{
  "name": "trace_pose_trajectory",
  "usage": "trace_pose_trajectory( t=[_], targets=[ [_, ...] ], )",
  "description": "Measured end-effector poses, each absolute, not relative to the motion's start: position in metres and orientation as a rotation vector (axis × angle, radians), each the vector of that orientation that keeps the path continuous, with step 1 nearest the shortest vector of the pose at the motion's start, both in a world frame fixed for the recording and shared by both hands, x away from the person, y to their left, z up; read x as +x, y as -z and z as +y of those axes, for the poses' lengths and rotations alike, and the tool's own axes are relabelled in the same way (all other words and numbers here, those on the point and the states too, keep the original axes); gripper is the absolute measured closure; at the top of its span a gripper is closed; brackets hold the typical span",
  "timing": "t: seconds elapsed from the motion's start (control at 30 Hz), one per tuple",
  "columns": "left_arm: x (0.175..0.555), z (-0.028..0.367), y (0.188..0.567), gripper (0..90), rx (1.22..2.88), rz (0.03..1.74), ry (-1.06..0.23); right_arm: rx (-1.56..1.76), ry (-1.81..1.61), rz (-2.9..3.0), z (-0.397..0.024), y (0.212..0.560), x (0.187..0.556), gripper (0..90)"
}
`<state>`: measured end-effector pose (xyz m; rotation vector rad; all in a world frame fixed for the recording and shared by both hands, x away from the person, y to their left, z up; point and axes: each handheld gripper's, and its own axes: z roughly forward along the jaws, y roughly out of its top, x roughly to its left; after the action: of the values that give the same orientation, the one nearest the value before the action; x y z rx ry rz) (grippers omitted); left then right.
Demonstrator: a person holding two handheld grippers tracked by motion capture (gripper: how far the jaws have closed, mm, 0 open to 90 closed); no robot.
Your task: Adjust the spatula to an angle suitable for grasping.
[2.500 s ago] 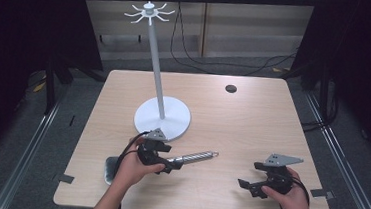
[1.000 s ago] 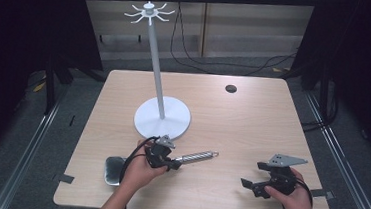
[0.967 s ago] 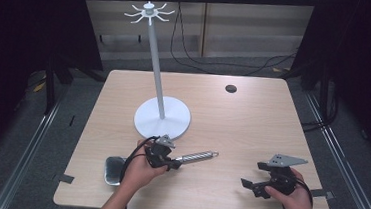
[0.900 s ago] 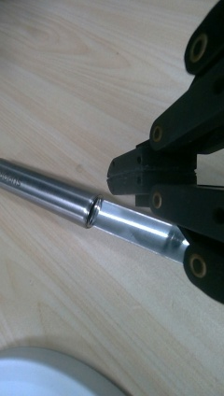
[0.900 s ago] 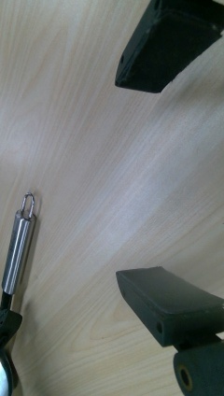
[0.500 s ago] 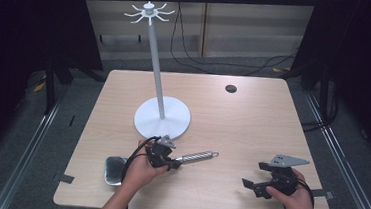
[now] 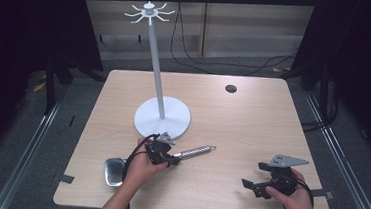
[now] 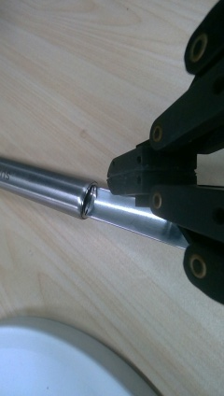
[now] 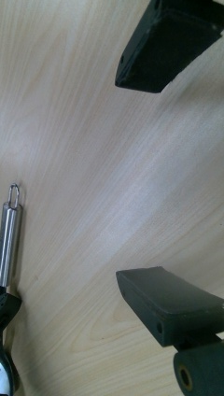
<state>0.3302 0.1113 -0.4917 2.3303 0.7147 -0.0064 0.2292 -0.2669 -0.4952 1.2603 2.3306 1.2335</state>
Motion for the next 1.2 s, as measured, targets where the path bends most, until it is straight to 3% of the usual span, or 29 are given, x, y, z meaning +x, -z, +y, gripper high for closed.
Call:
trace_pose_trajectory(
  t=[0.97, 1.2],
  targets=[
    [0.344, 0.115, 0.493, 90.0, 2.31, 0.766, -0.088, 1.261, -1.228, 2.338, -0.265, 0.497, 0.228, 6.8],
    [0.344, 0.117, 0.492, 87.8, 2.29, 0.774, -0.06, 1.254, -1.229, 2.343, -0.264, 0.497, 0.228, 6.8]
  ],
)
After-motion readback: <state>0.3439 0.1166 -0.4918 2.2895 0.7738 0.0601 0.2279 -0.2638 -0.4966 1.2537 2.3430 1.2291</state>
